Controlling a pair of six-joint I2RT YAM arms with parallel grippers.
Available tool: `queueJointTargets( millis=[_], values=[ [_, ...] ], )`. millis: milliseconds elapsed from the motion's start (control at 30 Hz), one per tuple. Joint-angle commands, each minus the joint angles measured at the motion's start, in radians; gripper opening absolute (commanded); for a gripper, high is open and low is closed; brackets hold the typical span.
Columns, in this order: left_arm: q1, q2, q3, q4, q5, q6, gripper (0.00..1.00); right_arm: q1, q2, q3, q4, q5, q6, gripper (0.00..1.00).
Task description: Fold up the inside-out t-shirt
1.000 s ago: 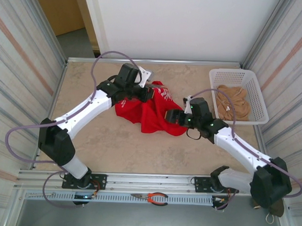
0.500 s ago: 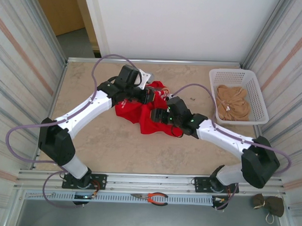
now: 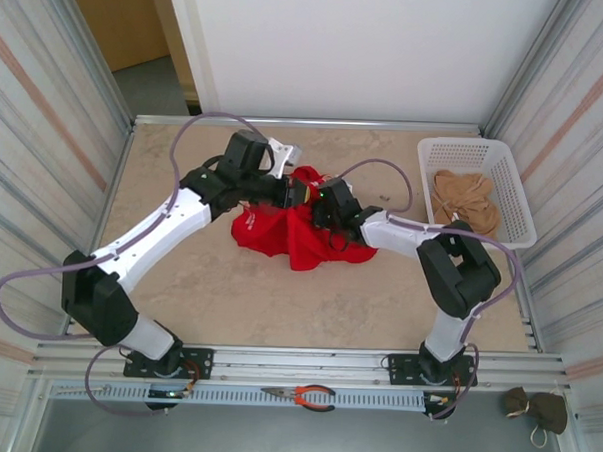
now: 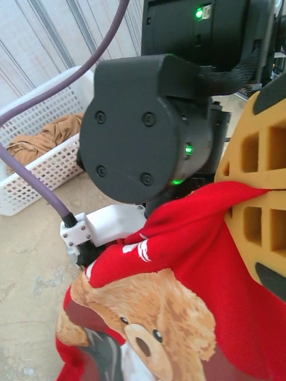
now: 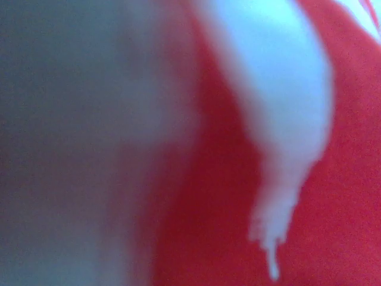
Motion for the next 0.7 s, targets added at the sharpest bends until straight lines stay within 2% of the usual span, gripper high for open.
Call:
queueJointTargets(
  millis=[0,133,267,400,467,533,567,667],
  values=[
    [0.058,-0.027,-0.023,0.042,0.040,-0.031,0.00,-0.069,-0.071,-0.034,0.078,-0.193,-0.031,0.02],
    [0.187,0.035,-0.085,0.066,0.027,-0.024,0.00,-0.157,-0.205,-0.118,0.124,-0.467,-0.072,0.00],
    [0.301,0.165,-0.085,0.102,0.051,-0.014,0.00,-0.224,-0.313,-0.179,0.161,-0.719,-0.121,0.00],
    [0.324,0.298,-0.018,0.108,0.036,0.015,0.00,-0.258,-0.325,-0.194,0.205,-0.953,-0.160,0.00],
    [0.320,0.370,0.034,0.089,0.028,0.020,0.19,-0.269,-0.298,-0.198,0.288,-1.069,-0.123,0.00],
    [0.313,0.412,0.067,0.075,0.037,0.025,0.35,-0.269,-0.283,-0.201,0.347,-1.113,-0.099,0.00],
    [0.308,0.420,0.076,0.065,0.037,0.031,0.40,-0.270,-0.282,-0.202,0.356,-1.112,-0.095,0.00],
    [0.301,0.369,0.037,0.065,0.037,0.031,0.47,-0.278,-0.284,-0.199,0.331,-1.092,-0.104,0.00]
  ],
)
